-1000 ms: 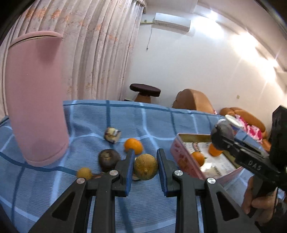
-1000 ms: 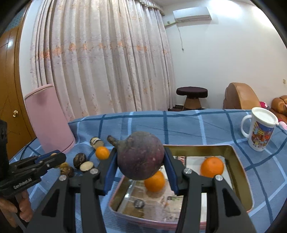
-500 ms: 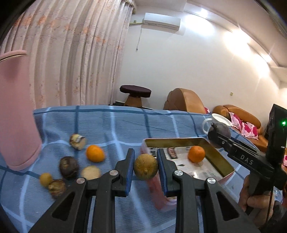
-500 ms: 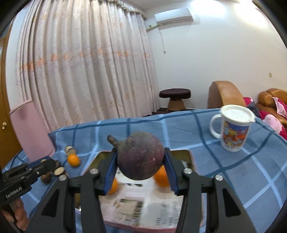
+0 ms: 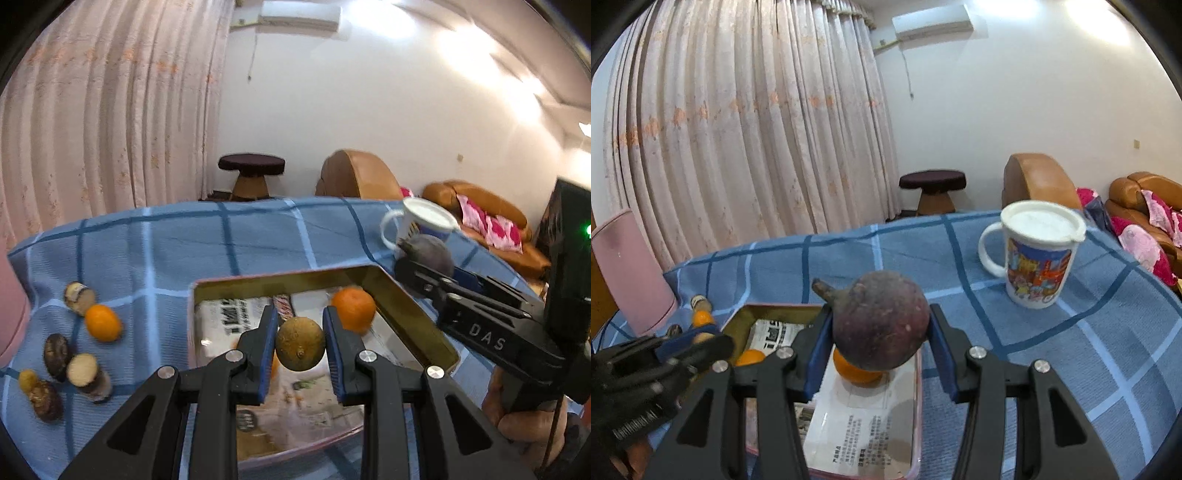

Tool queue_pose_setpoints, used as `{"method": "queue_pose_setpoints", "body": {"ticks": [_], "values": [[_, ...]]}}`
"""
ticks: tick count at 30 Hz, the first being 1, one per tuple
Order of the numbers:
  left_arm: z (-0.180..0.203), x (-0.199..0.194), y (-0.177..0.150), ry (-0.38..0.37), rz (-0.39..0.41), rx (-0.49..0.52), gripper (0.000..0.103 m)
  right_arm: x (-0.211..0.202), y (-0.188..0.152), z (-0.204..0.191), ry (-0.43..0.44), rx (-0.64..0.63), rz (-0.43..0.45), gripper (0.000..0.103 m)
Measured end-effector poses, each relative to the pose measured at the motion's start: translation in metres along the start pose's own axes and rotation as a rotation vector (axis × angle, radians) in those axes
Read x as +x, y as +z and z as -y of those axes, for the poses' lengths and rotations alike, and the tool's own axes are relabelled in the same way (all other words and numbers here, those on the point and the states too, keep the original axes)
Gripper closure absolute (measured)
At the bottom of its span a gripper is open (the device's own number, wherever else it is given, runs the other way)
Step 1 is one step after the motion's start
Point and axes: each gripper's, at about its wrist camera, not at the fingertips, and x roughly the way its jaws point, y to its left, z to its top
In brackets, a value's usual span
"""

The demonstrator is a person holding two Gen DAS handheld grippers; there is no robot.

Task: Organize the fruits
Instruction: 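Carry both fruits over the tin and open both grippers to drop them, then withdraw both grippers from the tin back toward the remaining fruits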

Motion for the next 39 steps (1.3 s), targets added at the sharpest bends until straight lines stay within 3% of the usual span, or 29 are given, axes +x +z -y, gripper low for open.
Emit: {"method": "queue_pose_setpoints", "body": {"ticks": [12, 24, 27, 28, 30, 32, 39], "values": [[0.016, 0.020, -0.015, 0.056, -0.106, 0.088, 0.076, 0.015, -0.020, -0.011, 0.032, 0.001, -0.152, 0.051], [0.011, 0.026, -0.015, 0.097, -0.147, 0.070, 0.076, 0.017, -0.022, -0.018, 0.040, -0.024, -0.170, 0.048], [0.010, 0.025, -0.016, 0.102, -0.147, 0.071, 0.075, 0.011, -0.021, -0.020, 0.041, -0.026, -0.131, 0.029], [0.011, 0.025, -0.016, 0.106, -0.146, 0.076, 0.071, 0.009, -0.020, -0.021, 0.040, -0.030, -0.117, 0.021], [0.014, 0.023, -0.017, 0.111, -0.138, 0.087, 0.058, 0.000, -0.018, -0.023, 0.039, -0.042, -0.062, 0.016], [0.016, 0.020, -0.016, 0.140, -0.116, 0.099, 0.027, -0.008, -0.016, -0.025, 0.022, -0.053, -0.011, 0.008], [0.004, -0.003, -0.009, 0.187, 0.027, 0.038, 0.025, -0.029, -0.008, -0.015, -0.056, -0.012, 0.164, 0.001]]}}
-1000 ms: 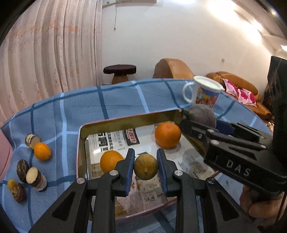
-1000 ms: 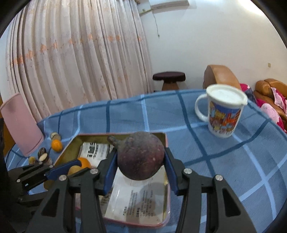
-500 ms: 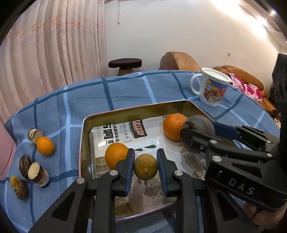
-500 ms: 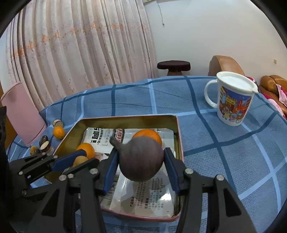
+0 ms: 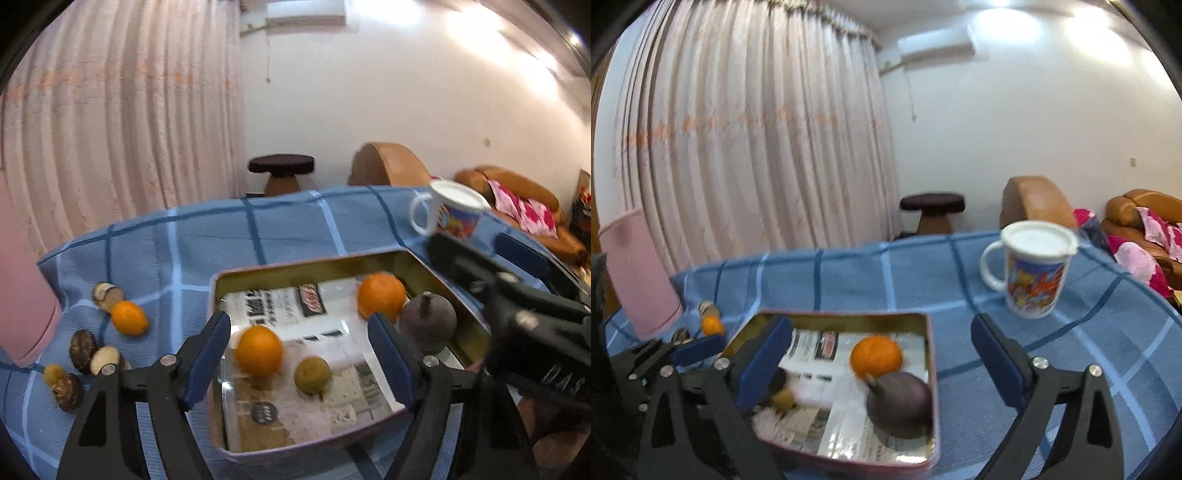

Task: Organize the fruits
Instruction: 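Withdraw both grippers from the tin back toward the remaining fruits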

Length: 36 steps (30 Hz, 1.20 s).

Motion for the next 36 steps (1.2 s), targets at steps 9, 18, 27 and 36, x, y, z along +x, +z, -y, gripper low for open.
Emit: {"method": "queue_pose_setpoints", "body": {"ticks": [9, 18, 27, 36], "values": [[-0.016, -0.007, 0.002, 0.149, 0.064, 0.001, 0.025, -0.012, 0.003, 0.001, -0.081, -0.013, 0.125, 0.000], [-0.029, -0.012, -0.005, 0.201, 0.070, 0.008, 0.025, -0.010, 0.002, -0.009, -0.100, -0.003, 0.107, 0.000], [-0.050, -0.020, -0.010, 0.243, 0.081, -0.006, 0.025, -0.002, -0.002, -0.028, -0.093, 0.031, 0.050, 0.000], [-0.071, -0.028, -0.015, 0.281, 0.087, -0.010, 0.025, 0.001, -0.007, -0.072, -0.055, -0.019, 0.046, 0.000]]}}
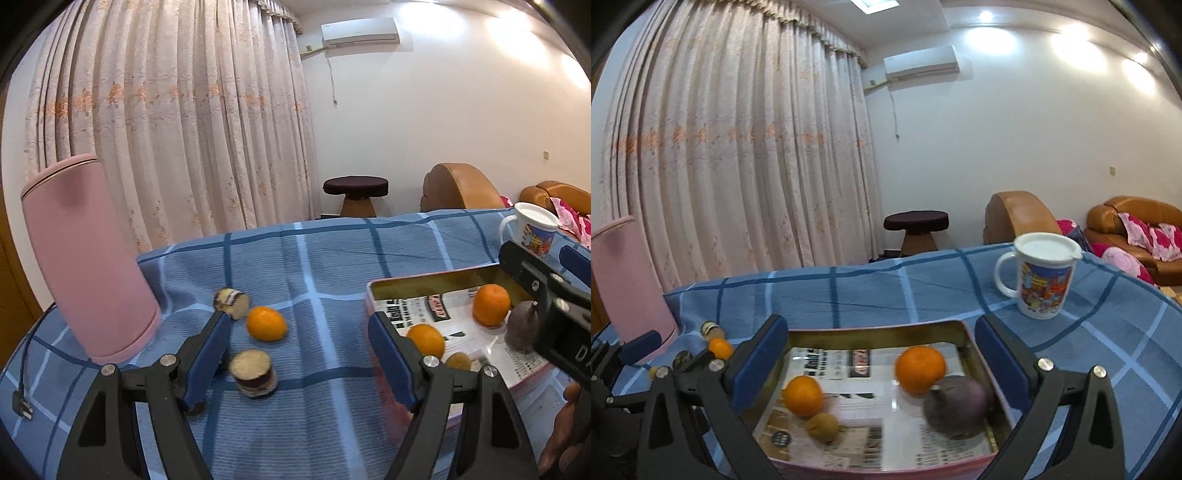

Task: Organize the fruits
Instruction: 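Withdraw both grippers from the tin back toward the remaining fruits, then grasp the dark round fruit with the right gripper while the left grasps a yellow citrus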

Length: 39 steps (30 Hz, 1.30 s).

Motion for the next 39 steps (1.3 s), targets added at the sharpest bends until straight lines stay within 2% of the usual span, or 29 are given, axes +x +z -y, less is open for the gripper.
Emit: {"method": "queue_pose_setpoints", "body": {"ticks": [8, 15, 23, 27, 30, 33, 36, 39], "values": [[-0.023, 0.000, -0.003, 0.018, -0.007, -0.010, 0.025, 0.005, -0.003, -0.029, 0.051, -0.004, -0.016, 0.000], [-0.056, 0.005, -0.006, 0.037, -0.031, -0.067, 0.025, 0.010, -0.004, -0.053, 0.092, -0.003, -0.035, 0.000], [-0.095, 0.007, -0.010, 0.101, -0.033, -0.081, 0.025, 0.015, -0.007, -0.083, 0.142, -0.017, -0.050, 0.000], [-0.115, 0.009, -0.012, 0.161, -0.045, -0.075, 0.025, 0.019, -0.009, -0.097, 0.165, -0.034, -0.066, 0.000], [-0.134, 0.014, -0.014, 0.212, -0.077, -0.076, 0.025, 0.023, -0.010, -0.111, 0.186, -0.060, -0.090, 0.000], [-0.163, 0.019, -0.017, 0.247, -0.130, -0.124, 0.025, 0.028, -0.012, -0.122, 0.208, -0.083, -0.120, 0.000], [-0.184, 0.022, -0.021, 0.271, -0.171, -0.179, 0.025, 0.034, -0.015, -0.133, 0.238, -0.109, -0.158, 0.007], [-0.200, 0.019, -0.024, 0.291, -0.191, -0.226, 0.025, 0.043, -0.021, -0.147, 0.295, -0.137, -0.231, 0.022]]}}
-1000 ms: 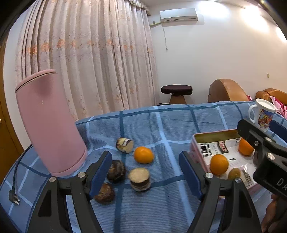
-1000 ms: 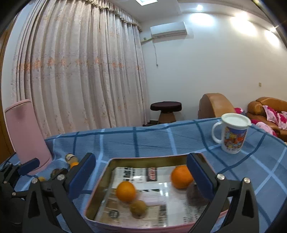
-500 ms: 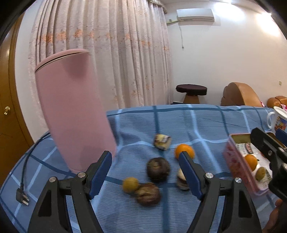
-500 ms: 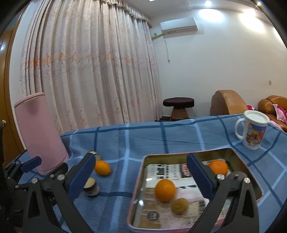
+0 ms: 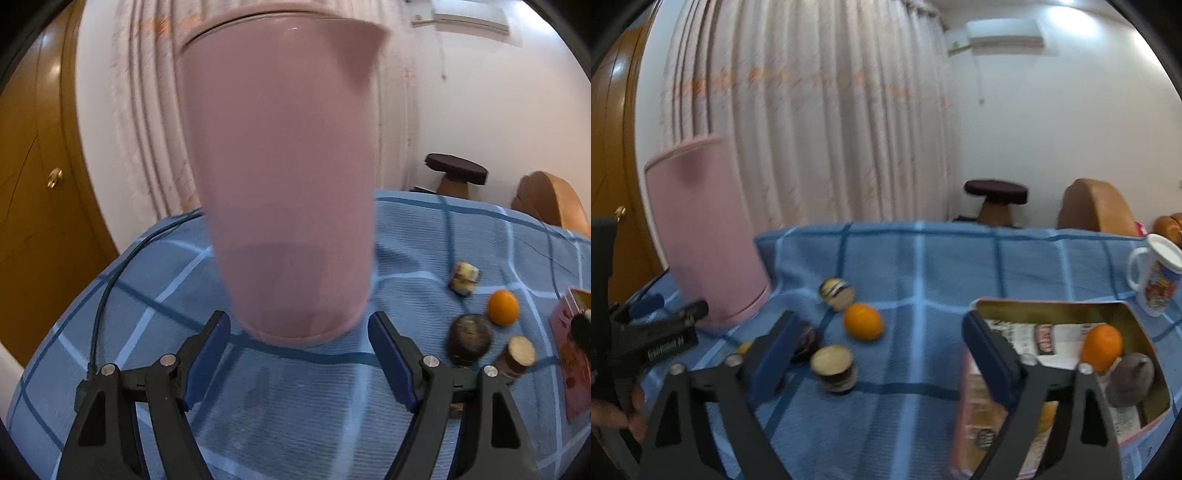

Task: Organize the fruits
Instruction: 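Grasp the dark round fruit with the right gripper while the left grasps a yellow citrus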

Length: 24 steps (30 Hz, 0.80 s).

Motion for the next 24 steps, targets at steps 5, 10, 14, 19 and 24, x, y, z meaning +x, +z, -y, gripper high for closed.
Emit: {"method": "queue_pose_setpoints", "body": {"ticks": [5, 10, 14, 19, 24], "values": [[-0.012, 0.000, 0.003, 0.035, -0.013, -0.019, 0.025, 0.018, -0.007, -0.023, 0.212, -0.025, -0.120, 0.035], [-0.013, 0.001, 0.004, 0.030, -0.024, -0.023, 0.025, 0.039, -0.015, -0.059, 0.292, -0.128, -0.241, 0.047], [-0.015, 0.004, 0.006, 0.027, -0.029, -0.025, 0.025, 0.062, -0.022, -0.075, 0.235, -0.164, -0.349, 0.052], [-0.020, 0.004, 0.007, 0.021, -0.029, -0.038, 0.025, 0.074, -0.025, -0.081, 0.225, -0.159, -0.390, 0.055], [-0.017, 0.003, 0.007, 0.003, -0.032, -0.030, 0.025, 0.068, -0.026, -0.084, 0.225, -0.163, -0.371, 0.062]]}}
